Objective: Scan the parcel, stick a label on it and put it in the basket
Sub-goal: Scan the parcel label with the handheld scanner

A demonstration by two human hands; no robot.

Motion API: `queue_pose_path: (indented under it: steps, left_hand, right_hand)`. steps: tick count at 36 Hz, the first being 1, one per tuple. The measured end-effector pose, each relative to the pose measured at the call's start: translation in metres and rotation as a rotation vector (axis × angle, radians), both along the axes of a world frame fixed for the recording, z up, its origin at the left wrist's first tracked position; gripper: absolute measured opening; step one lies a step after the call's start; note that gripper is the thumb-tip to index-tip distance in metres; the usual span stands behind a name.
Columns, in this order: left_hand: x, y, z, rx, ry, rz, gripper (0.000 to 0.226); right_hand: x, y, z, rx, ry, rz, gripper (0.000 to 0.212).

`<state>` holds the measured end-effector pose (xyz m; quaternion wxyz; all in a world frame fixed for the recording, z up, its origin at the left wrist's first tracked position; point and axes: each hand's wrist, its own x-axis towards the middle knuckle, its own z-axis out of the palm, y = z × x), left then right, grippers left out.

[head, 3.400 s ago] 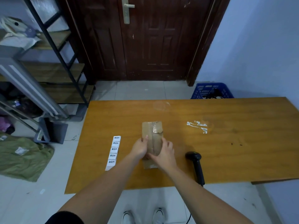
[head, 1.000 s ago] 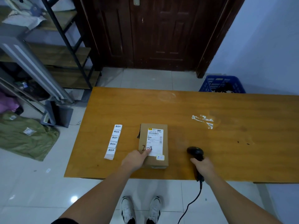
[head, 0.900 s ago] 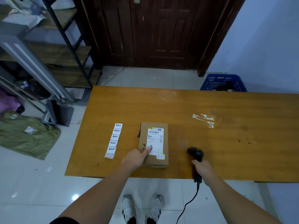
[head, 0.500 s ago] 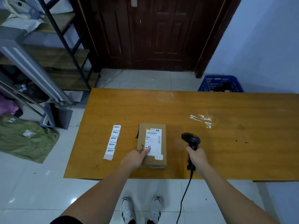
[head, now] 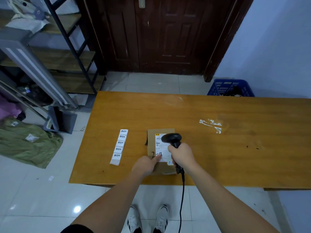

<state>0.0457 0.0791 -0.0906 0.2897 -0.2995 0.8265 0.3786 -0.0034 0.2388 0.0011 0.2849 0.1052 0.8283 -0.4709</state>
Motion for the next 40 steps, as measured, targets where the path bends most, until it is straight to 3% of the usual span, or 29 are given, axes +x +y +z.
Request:
queue_pose_path:
  steps: [11,23,40]
  left_hand:
    - [0.002,0.000,-0.001,0.002,-0.001,-0.006,0.067]
    - [0.002,0.000,-0.003,-0.035,0.017,-0.036,0.065]
    - [0.000,0.002,-0.003,-0.035,0.009,-0.034,0.071]
  right_hand:
    - [0.002,-0.001,-0.001,-0.011,0.002,-0.019,0.021]
    - [-0.003,0.015,0.000,0.025,-0.030,0.004,0.038]
    - [-0.006,0.009,0.005,-0.033,-0.047,0.015,0.033]
